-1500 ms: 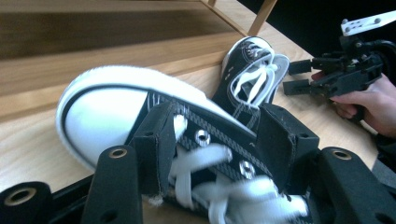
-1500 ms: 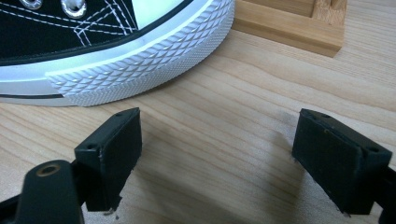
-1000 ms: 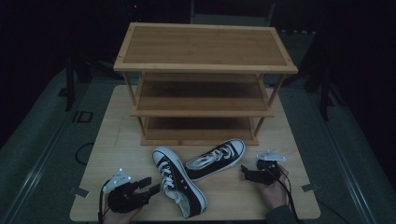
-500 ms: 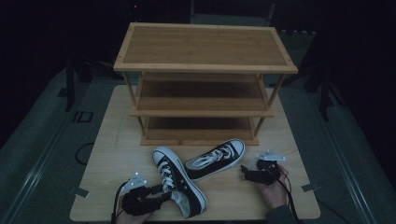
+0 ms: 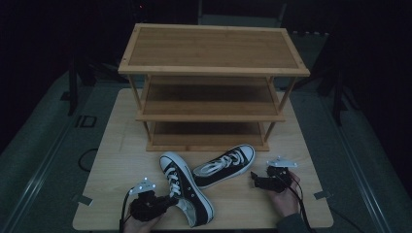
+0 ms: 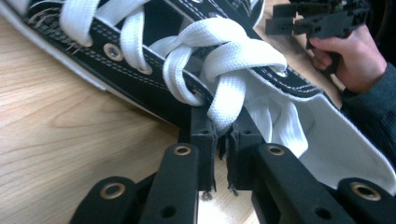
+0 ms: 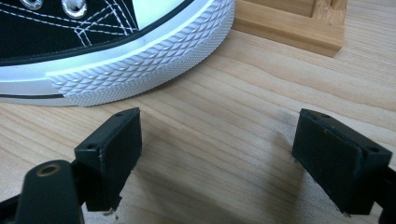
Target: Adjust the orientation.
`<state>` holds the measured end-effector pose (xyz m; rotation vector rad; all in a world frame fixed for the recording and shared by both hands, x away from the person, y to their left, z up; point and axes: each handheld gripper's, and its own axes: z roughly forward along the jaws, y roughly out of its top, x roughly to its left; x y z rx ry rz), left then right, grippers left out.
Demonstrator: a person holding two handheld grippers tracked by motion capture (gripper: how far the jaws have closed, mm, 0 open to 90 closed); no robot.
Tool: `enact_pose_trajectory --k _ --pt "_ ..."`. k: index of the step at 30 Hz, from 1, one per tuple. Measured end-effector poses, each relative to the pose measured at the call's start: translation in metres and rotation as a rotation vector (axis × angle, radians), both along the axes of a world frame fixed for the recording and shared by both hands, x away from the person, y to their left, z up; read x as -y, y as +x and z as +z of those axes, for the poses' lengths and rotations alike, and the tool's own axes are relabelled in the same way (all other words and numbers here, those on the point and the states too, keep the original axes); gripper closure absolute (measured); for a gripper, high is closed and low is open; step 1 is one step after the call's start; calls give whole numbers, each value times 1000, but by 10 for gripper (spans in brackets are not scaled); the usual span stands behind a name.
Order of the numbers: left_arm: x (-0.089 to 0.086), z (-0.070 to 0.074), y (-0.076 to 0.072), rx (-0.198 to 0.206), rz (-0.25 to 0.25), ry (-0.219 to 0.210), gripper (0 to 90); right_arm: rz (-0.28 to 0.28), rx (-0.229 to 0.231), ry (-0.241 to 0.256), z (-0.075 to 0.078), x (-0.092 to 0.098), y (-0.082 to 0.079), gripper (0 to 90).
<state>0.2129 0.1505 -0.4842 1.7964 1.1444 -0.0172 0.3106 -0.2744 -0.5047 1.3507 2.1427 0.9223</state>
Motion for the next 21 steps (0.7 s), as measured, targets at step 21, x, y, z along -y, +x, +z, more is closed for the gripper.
enact_pose_trajectory --k 21 --pt "-16 23 26 53 -2 71 868 0 0 0 0 0 0 153"
